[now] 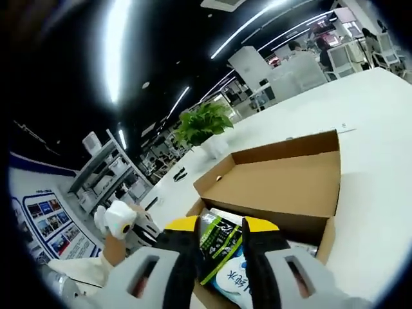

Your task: Operate the shoe box by opening the lid, removing the specified soft item, and placing it in the target area until the item is outside and the box remains undamaged.

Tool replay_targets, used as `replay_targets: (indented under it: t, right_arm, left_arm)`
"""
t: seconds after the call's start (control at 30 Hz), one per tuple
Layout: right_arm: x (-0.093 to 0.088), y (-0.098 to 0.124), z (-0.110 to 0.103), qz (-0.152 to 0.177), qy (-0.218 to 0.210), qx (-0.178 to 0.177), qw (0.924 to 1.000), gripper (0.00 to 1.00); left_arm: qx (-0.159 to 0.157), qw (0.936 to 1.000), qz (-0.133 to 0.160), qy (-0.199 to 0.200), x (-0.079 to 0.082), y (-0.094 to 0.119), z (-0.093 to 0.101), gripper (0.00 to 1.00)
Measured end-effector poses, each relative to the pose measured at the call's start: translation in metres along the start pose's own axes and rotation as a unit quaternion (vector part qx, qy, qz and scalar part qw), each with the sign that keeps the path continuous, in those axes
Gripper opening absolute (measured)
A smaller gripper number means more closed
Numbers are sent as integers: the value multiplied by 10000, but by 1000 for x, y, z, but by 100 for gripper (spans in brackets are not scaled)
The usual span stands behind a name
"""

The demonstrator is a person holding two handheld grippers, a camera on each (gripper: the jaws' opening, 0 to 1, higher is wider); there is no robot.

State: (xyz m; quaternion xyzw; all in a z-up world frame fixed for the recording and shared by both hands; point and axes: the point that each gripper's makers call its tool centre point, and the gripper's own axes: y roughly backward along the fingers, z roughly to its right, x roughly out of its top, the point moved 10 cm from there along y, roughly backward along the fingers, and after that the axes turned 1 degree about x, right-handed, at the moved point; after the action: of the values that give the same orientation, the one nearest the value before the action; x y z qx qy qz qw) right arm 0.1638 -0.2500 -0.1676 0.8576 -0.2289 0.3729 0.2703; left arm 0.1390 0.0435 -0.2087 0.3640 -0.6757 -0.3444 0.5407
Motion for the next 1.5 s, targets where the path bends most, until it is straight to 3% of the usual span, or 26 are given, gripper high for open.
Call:
replay_targets:
  t: [0.3, 0.4, 0.5, 1.03, 1.2, 1.33, 1.5]
  right_arm:
    - [-3, -9, -1, -504, 109, -56, 9987, 26]
    - [-3, -14, -6, -804, -150, 225, 9964, 26]
    - [-1, -18, -6, -747, -40, 45, 9972, 26]
    - [-21, -48, 5, -1682, -193, -96, 9855, 25]
    - [-21, -49, -1, -1676, -218, -14, 9856, 25]
    - [-26, -50, 2, -1952, -125, -179, 9805, 24]
    - [-26, -53, 7, -1909, -318, -98, 9810, 24]
  left_arm:
    - [1, 10000, -18, 14, 0, -1, 1, 3]
    - [4, 10000, 7, 20, 0, -1, 1, 3]
    - [17, 10000, 13, 15, 0, -1, 1, 3]
    - [-6, 10000, 12, -9, 1, -1, 1, 3]
    - [33, 10000, 27, -23, 1, -1, 2, 3]
    - [26, 10000, 0, -11, 1, -1, 2, 3]
    - [29, 10000, -19, -20, 1, -1, 2, 3]
